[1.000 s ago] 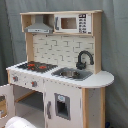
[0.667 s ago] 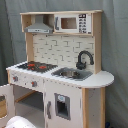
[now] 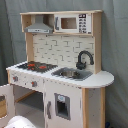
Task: Play with the kitchen
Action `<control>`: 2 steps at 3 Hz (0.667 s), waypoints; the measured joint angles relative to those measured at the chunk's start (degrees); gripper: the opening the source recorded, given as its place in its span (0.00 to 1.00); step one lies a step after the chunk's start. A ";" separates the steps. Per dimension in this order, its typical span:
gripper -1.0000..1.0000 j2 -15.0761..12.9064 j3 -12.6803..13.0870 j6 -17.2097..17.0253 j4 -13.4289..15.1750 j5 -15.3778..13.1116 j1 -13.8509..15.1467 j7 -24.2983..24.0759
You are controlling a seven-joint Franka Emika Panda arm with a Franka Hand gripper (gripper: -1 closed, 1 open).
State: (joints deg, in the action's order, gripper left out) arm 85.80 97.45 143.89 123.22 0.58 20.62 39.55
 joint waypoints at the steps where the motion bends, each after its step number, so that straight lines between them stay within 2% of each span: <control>1: 1.00 0.00 -1.88 -0.01 0.21 -3.30 -1.00 -4.47; 2: 1.00 0.01 -2.38 1.32 -0.77 -5.93 -1.04 -9.84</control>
State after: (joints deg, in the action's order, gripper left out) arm 85.81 95.06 145.21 122.45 -5.35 19.57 29.71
